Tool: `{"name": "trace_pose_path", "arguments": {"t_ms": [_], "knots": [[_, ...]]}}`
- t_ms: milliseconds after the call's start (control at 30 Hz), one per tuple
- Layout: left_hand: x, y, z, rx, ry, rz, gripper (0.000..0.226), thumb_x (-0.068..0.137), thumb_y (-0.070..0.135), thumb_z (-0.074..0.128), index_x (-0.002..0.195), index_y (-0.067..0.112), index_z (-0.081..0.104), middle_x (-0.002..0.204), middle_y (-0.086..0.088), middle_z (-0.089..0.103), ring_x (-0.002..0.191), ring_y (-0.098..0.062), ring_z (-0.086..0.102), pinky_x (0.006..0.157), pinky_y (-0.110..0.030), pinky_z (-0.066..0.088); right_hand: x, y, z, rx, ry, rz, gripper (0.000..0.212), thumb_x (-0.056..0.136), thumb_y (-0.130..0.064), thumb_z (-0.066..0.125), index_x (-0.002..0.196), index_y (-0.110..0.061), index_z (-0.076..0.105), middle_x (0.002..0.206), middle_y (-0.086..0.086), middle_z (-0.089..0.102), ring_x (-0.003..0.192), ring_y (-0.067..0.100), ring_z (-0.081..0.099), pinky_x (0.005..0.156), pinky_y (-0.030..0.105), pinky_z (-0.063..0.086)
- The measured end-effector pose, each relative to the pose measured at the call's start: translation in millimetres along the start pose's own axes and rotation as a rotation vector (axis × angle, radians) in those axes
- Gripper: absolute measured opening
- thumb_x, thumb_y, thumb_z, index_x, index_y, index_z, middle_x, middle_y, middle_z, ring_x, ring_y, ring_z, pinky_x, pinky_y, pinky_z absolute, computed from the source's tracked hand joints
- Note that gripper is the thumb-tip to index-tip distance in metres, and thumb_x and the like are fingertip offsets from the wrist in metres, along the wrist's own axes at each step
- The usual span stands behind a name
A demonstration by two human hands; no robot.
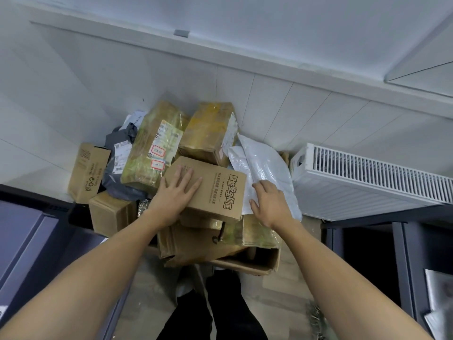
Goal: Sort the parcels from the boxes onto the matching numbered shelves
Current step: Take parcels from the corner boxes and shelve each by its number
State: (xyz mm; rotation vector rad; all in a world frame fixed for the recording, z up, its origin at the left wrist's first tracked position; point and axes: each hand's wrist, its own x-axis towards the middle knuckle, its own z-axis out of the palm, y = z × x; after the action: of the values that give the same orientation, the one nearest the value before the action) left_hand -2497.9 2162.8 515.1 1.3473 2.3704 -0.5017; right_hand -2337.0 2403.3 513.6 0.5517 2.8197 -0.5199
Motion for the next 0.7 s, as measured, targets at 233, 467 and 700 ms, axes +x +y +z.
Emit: {"name": "trace_pose_path", "arguments": {"t_ms": [233,467,700], "knots": [[-34,-16,-26,-0.248,0.190,0.124,0.074,0.080,0.054,0.063,0.137,0.018,0.034,0.134,-0.009,0.043,0.121,-0.029,0.045,0.081,-0.045,0.057,-1,-15,-27,-0.050,-0.039,0.120,0.037,0.099,-0.022,0.049,0.133,-0.010,0.048,0.134,0.009,0.049,0.130,0.029,0.040,0.099,0.044,0.036],[-71,-13,-52,-0.683,0.238,-0.128,0.064,0.099,0.051,0.047,0.145,0.010,0.029,0.136,-0.012,0.052,0.104,-0.030,0.061,0.083,-0.044,0.053,-6,-23,-43,-0.094,-0.054,0.239,0.044,0.097,-0.012,0.043,0.141,-0.010,0.041,0.140,0.014,0.044,0.131,0.033,0.038,0.105,0.045,0.033],[-89,-8,-20,-0.757,0.278,-0.313,0.072,0.103,0.054,0.030,0.160,0.018,0.004,0.152,-0.010,0.038,0.120,-0.035,0.056,0.090,-0.047,0.051,-15,-29,-25,-0.080,-0.142,0.231,0.037,0.098,-0.017,0.045,0.135,-0.012,0.044,0.135,0.012,0.047,0.128,0.033,0.041,0.104,0.046,0.034]]}}
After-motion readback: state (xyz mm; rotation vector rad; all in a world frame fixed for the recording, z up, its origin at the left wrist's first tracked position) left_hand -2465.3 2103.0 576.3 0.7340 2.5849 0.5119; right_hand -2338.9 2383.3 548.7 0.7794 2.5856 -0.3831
